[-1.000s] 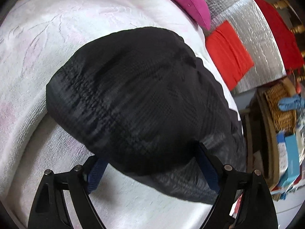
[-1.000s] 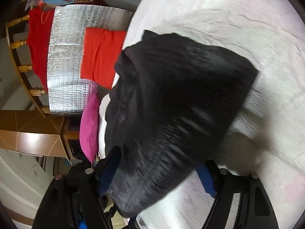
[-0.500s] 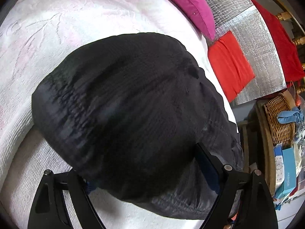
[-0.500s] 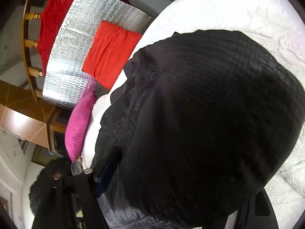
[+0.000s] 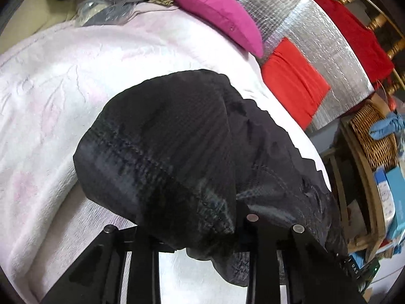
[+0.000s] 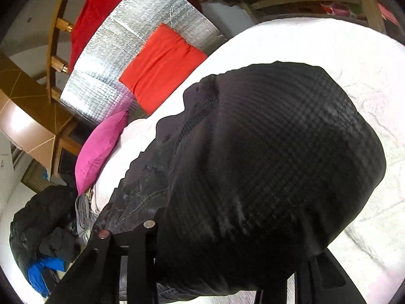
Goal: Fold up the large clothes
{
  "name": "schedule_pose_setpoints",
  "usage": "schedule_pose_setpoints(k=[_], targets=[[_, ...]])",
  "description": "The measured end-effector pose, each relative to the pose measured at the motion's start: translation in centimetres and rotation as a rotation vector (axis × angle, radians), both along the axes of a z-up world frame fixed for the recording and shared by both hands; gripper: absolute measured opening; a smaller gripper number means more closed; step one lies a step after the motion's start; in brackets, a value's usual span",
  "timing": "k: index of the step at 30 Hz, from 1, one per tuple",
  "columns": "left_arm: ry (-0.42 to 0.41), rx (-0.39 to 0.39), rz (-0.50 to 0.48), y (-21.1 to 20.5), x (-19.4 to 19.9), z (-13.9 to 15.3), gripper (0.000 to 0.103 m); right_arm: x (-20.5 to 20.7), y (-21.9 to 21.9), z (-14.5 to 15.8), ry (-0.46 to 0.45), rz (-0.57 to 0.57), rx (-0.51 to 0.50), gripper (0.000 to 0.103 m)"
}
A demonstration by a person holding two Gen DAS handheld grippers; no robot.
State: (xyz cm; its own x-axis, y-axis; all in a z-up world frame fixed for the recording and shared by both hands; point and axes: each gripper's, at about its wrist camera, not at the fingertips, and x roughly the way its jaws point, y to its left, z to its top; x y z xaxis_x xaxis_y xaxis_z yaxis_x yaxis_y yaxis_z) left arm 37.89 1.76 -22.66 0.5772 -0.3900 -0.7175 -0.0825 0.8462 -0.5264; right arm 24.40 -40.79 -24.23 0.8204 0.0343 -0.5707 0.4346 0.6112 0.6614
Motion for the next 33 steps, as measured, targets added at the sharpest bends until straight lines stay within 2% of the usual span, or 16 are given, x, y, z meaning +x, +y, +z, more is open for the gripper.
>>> schedule_pose_setpoints(k=[7,17,19,20,22,25,26,29,31,33], targets=[[0.004,0.028,-0.082,0.1,-3.6,0.7,0.030,-3.1,0.8,1.7,0.005,0.030,-0.029,0.042],[-0.032,0.130,-0.157,-0.8,-7.0,-0.1,0.031,-7.9,1.1,0.4,0.029,0.042,-0.032,0.042],[-0.004,0.161,-0.170,-1.7,-6.4,-0.8,0.041,-7.4,0.8,-0.3,0.047,0.047,0.000,0.044],[0.030,0.172,-0.182,-1.7,-5.9,-1.2,0.042,-6.9,0.6,-0.8,0.075,0.058,0.020,0.045],[0.087,0.120,-0.181,-1.0,-5.5,-1.3,0.049,-7.4,-0.4,-1.7,0.110,0.056,0.104,0.063],[0.159,0.095,-0.189,0.3,-5.6,-0.9,0.065,-8.0,-1.1,-1.9,0.150,0.085,0.183,0.067],[0.176,0.091,-0.189,1.1,-6.0,-0.7,0.066,-8.5,-1.4,-1.8,0.158,0.099,0.192,0.067],[0.205,0.065,-0.185,4.0,-7.8,-0.2,0.072,-10.5,-2.1,-0.5,0.200,0.173,0.185,0.067],[0.202,0.106,-0.148,6.1,-8.6,0.6,0.072,-11.9,-2.6,0.6,0.224,0.227,0.152,0.067],[0.165,0.173,-0.115,8.2,-8.9,2.0,0.072,-13.2,-3.7,2.6,0.244,0.249,0.066,0.069]])
